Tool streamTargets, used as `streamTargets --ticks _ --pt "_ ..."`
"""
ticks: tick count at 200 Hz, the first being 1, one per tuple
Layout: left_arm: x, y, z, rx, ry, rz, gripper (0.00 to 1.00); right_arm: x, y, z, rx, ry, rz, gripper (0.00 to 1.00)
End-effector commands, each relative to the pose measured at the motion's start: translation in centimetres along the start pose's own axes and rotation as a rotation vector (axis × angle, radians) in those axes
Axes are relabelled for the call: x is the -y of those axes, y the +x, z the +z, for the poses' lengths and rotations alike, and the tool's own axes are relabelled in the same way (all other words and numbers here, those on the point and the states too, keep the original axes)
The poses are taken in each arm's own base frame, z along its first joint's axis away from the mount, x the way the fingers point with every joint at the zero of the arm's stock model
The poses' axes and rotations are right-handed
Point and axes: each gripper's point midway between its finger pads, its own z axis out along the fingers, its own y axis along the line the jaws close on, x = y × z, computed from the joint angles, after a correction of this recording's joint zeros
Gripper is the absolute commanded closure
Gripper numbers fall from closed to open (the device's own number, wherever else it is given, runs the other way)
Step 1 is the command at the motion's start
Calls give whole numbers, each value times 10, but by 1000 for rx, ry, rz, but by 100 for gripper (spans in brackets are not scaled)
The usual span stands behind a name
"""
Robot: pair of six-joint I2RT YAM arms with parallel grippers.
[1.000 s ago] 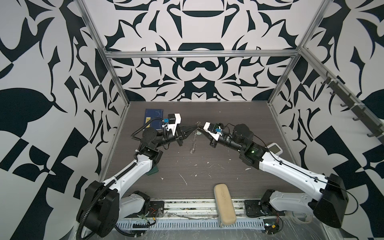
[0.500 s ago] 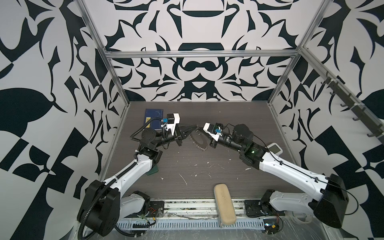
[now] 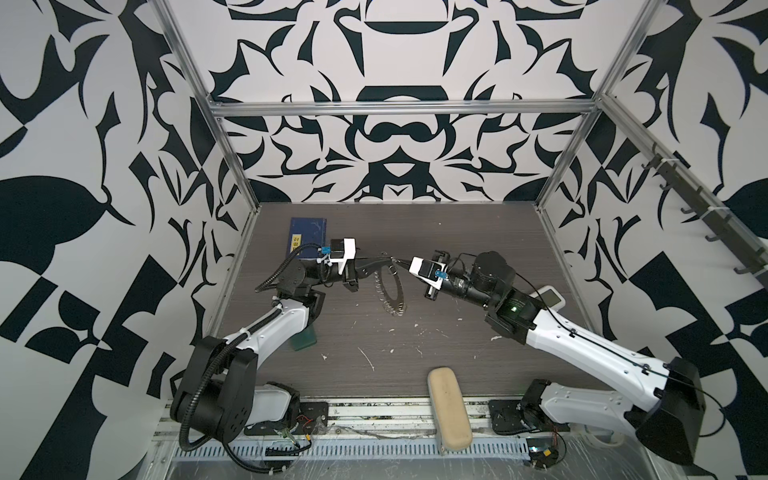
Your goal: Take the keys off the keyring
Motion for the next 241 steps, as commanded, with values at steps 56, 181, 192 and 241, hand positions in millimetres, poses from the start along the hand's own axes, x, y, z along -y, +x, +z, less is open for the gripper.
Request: streamTargets --ticks 56,181,192,241 --pt "-15 -19 7 15 82 217 100 11 5 -8 -10 87 -138 100" --pt "-17 -15 -1 -20 92 146 100 45 12 -20 -42 71 -142 100" --pt "-16 -16 -1 -22 96 143 100 47 11 -20 -40 70 -150 100" --pt "-13 -15 -1 -41 119 115 100 54 -2 -19 -26 36 -186 100"
